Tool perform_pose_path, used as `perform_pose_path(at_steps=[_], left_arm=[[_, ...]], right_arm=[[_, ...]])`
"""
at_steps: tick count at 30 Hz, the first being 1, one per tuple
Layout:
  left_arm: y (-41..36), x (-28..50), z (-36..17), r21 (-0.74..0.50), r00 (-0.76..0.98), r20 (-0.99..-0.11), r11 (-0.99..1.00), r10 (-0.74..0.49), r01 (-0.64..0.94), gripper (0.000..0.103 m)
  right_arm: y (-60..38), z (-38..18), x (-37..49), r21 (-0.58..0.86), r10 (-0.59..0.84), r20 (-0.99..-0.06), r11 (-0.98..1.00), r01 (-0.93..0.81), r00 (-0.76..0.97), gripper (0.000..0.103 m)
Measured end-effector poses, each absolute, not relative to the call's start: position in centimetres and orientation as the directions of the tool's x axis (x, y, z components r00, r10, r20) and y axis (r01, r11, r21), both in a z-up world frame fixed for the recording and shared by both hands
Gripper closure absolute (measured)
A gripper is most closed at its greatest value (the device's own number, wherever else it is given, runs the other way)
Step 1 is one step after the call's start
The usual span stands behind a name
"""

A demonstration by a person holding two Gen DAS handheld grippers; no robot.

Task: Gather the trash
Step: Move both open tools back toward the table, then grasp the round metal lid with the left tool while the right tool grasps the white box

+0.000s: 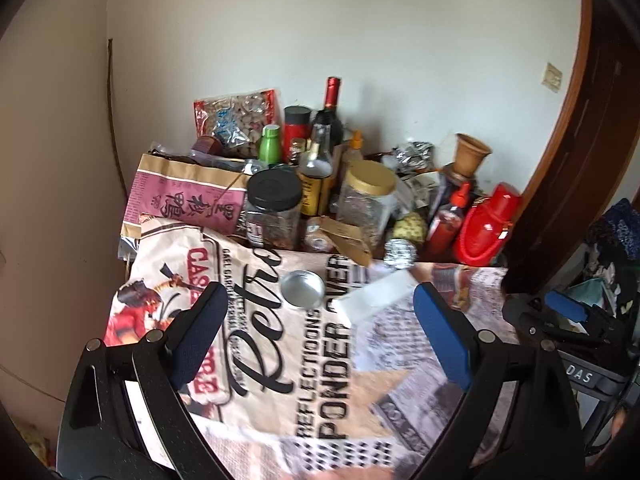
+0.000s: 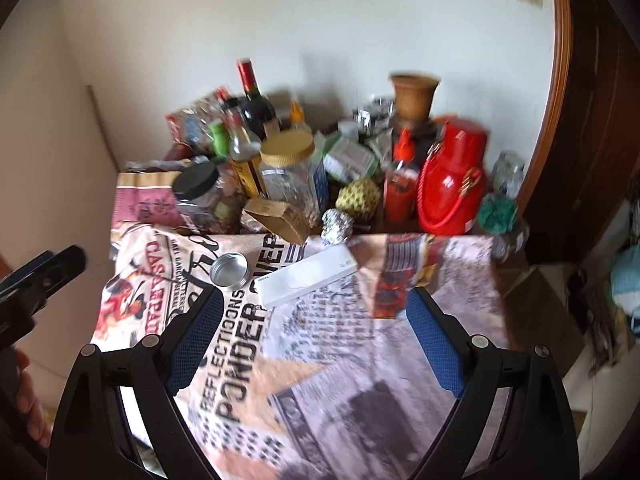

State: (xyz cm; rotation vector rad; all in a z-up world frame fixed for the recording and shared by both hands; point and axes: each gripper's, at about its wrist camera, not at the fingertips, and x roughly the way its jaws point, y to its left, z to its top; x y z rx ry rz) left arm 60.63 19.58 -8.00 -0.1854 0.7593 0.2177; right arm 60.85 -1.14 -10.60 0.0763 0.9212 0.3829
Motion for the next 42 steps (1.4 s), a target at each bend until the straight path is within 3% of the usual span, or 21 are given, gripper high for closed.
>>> perform_pose_path(at_steps=[6,13,18,27,31,34,37,40,42], left_arm=[[24.8,64.6,-12.4,-0.087,0.636,-0.764,0.961,0.106,-0.264,0.009],[28.6,67.1,-17.5,-0.090,0.543,-0.835,0.952,0.089,-0.293,0.009],[30.3,67.8,-20.1,-0.069,0.489,-0.867,0.949,0.096,-0.308,0.009],[30.7,69.9,-24.3,-0.093,0.415,-0.909,0.955,0.034,-0.281,0.009],[29.4,71.6,-26.3,-0.113,0.389,-0.921,0.967,-0.015,-0.229,0.009],[28.3,73.3,-27.7,-0.136,0.373,-0.926,0.971,-0.053,-0.198,0.009],[27.4,75.0,-29.1,-0.152,0.351,-0.933,0.972,-0.082,-0.177,0.009],[26.8,76.4,-30.1,-0.164,0.343,-0.934,0.972,-0.098,-0.170,0.009],[26.5,77.1,-30.7,-0.168,0.342,-0.935,0.970,-0.099,-0.177,0.009]], right_arm=[[3.5,-17.4,66.1,0.284,0.324,-0.845,0.946,-0.156,0.425,0.012],[7.5,-25.3,70.4,0.168,0.128,-0.918,0.983,0.077,0.376,0.012],[9.3,-27.5,71.7,0.153,0.085,-0.929,0.974,0.165,0.360,0.012],[8.3,-29.1,70.4,-0.009,-0.072,-0.937,0.983,0.184,0.341,0.012],[5.1,-29.0,68.3,0.026,-0.026,-0.939,0.989,0.146,0.344,0.013],[2.9,-28.7,67.1,0.037,-0.002,-0.931,0.994,0.100,0.366,0.017],[0.6,-28.6,66.1,0.038,0.013,-0.923,0.998,0.059,0.385,0.029],[-1.2,-28.2,65.7,0.040,0.029,-0.913,0.999,0.020,0.407,0.052],[-2.1,-28.0,65.7,0.030,0.032,-0.914,0.999,-0.013,0.404,0.055]])
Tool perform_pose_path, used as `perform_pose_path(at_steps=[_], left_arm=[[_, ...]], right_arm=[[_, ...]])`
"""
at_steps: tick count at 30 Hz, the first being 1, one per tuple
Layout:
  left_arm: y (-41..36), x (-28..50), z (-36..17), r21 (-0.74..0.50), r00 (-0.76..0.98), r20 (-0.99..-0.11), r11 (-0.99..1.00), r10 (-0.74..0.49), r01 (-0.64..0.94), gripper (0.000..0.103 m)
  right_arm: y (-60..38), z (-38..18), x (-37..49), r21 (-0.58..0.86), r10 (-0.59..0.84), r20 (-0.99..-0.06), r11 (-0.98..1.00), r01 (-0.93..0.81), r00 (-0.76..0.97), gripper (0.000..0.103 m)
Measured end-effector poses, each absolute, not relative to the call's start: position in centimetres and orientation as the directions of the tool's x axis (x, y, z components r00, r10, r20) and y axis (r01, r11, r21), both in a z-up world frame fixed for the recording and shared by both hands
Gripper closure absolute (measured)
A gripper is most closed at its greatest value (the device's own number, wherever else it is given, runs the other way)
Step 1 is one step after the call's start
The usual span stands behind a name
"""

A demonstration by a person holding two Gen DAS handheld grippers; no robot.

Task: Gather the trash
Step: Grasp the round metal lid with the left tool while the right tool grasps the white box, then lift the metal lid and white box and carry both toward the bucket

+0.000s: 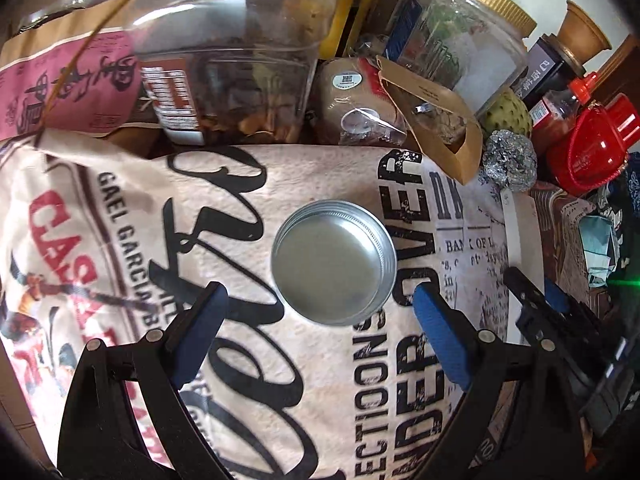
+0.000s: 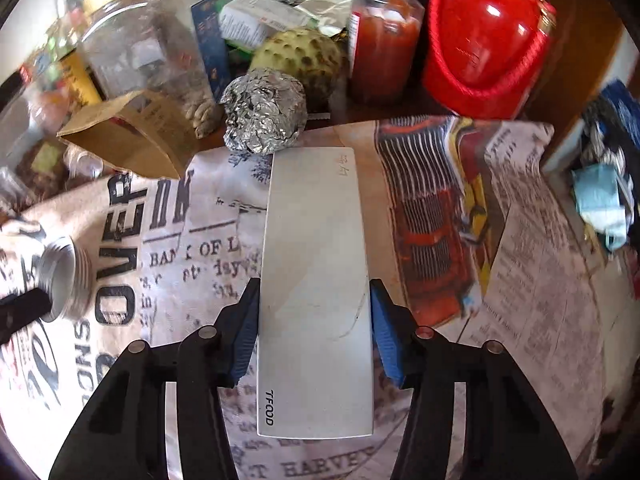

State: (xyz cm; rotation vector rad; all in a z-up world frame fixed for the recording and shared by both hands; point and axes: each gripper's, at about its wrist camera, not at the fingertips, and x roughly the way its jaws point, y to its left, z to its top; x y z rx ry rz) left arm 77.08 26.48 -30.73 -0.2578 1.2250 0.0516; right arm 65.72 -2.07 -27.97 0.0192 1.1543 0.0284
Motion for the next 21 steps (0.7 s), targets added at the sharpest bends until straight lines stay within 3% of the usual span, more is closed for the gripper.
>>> perform_pose_path(at_steps=[7,9,10,13,21], left_arm=[[25.1,78.3,-32.4,-0.115,0.319,-0.947,0.974,-0.049,-0.194,0.009],[24.7,78.3,-32.6,-0.076,0.329,-0.944,0.977,-0.005,-0.201,0.019],[24.4,78.3,-32.7,-0.061,0.330,-0.944,0.979,0.007,-0.195,0.031],[23.4,77.8,-32.2,-0.037,0.340,-0.940,0.984,0.025,-0.175,0.031],[20.0,73.6,-25.8,-0.127,0.440,-0.897,0.980,-0.046,-0.156,0.032]], right_arm=[[-6.0,-26.1,64.4,0.081,0.079,-0.908,0.997,-0.013,0.411,0.055],[-7.8,-25.2,63.5,0.095,0.089,-0.904,0.995,-0.005,0.419,0.055],[-8.3,-24.7,63.1,0.103,0.095,-0.901,0.995,-0.003,0.423,0.055],[-11.2,-22.5,61.7,0.125,0.111,-0.887,0.992,0.003,0.448,0.055],[-14.5,-16.1,58.8,0.187,0.161,-0.825,0.982,-0.009,0.541,0.055]])
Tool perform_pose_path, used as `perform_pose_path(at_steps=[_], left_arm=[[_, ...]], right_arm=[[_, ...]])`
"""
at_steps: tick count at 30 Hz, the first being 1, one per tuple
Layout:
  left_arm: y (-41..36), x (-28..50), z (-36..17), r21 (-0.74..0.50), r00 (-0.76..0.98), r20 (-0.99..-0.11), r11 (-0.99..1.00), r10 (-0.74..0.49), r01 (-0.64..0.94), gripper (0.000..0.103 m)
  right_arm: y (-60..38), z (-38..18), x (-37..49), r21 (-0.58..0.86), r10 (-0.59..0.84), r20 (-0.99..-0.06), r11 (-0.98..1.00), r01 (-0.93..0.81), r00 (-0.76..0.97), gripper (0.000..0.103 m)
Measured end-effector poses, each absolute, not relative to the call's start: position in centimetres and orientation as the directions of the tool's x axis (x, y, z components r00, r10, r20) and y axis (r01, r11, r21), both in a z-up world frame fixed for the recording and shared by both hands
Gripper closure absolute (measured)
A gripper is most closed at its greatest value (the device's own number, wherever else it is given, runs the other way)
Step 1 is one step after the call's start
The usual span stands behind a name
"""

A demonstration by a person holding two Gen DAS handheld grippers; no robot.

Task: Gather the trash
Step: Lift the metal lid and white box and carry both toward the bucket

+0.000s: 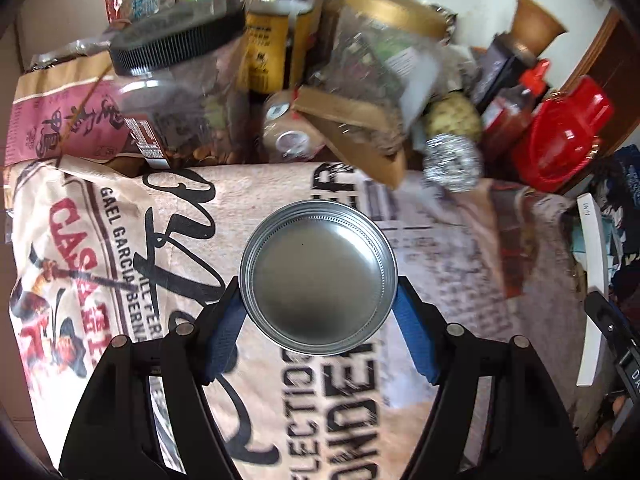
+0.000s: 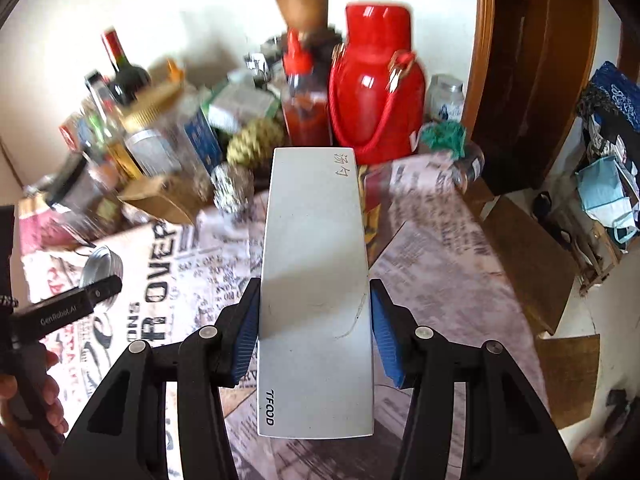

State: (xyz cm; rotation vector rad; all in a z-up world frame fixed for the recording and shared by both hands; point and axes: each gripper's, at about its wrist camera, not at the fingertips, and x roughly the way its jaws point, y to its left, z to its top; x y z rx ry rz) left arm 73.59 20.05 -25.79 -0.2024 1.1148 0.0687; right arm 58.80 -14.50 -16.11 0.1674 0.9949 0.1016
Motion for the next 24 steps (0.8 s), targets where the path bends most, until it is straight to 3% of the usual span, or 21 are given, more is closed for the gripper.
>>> perform_pose_path(at_steps=[11,24], left_arm=[[11.7,63.8,-13.5,-0.157,0.641,-0.768,0.974,-0.015,-0.166,0.033],[4.4,51.4,-4.0,-0.169,0.796,-0.600,0.959,0.083,-0.227,0.033]], right_arm=[[-14.8,-10.4,55.7,0.238,0.303,-0.696,0.953,-0.189,0.651,0.055],[-18.2,-5.0,50.7,0.234,0.446,-0.581,0.892,-0.386,0.680,0.055]])
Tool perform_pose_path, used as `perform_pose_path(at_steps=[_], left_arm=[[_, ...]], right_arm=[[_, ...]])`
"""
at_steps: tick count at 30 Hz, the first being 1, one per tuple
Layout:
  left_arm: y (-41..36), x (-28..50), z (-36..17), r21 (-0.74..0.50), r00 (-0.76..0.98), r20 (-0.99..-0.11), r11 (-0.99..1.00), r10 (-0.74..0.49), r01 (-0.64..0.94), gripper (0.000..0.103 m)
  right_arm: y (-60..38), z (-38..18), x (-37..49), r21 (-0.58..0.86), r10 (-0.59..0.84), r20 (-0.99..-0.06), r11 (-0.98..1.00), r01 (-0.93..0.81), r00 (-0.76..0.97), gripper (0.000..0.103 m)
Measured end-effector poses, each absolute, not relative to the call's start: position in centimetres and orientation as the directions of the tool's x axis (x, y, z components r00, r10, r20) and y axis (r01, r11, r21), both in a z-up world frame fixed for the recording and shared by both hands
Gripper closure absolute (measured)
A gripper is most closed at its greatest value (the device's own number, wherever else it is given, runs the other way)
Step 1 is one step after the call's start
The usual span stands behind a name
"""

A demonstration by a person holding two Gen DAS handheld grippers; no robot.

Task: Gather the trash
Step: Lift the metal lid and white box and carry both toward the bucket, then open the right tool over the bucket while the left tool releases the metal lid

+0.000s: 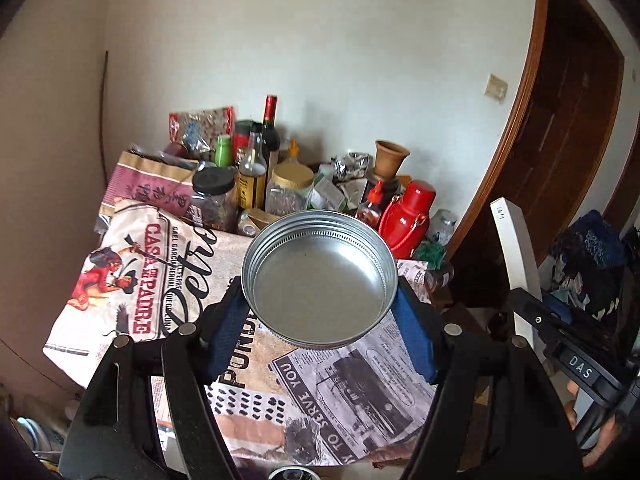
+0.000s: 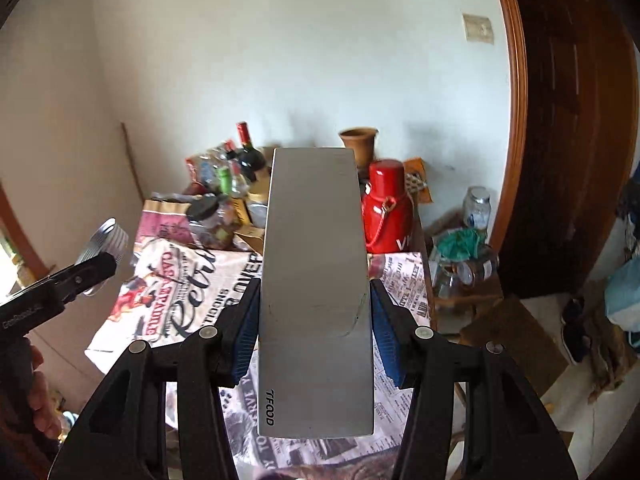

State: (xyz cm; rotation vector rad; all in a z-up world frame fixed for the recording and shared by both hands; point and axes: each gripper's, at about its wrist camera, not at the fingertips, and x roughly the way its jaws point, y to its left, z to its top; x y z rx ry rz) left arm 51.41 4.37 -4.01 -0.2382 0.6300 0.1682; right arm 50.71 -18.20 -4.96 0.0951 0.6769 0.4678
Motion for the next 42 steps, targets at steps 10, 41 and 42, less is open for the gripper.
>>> perform_pose_path(at_steps=[10,41,42], left_arm=[[4.3,42.7,-0.5,-0.168,0.858,-0.507,0.967,0.080,-0.190,0.033],[5.4,22.6,-9.8,-0.158,0.699,-0.709,0.987,-0.099,-0.021,0.033],[4.9,22.9,-10.7,-0.160,0.683,-0.723,0.987,-0.103,-0.020,0.033]], right_arm=[[-18.5,-2.1,43.2,0.260,0.453,-0.509,0.891,-0.371,0.732,0.055],[-16.3,-10.2,24.0,0.278,0.306,-0.710,0.949,-0.146,0.634,0.055],[-16.5,-10.9,23.9,0.273,0.304,-0.723,0.950,-0.148,0.620,0.055]])
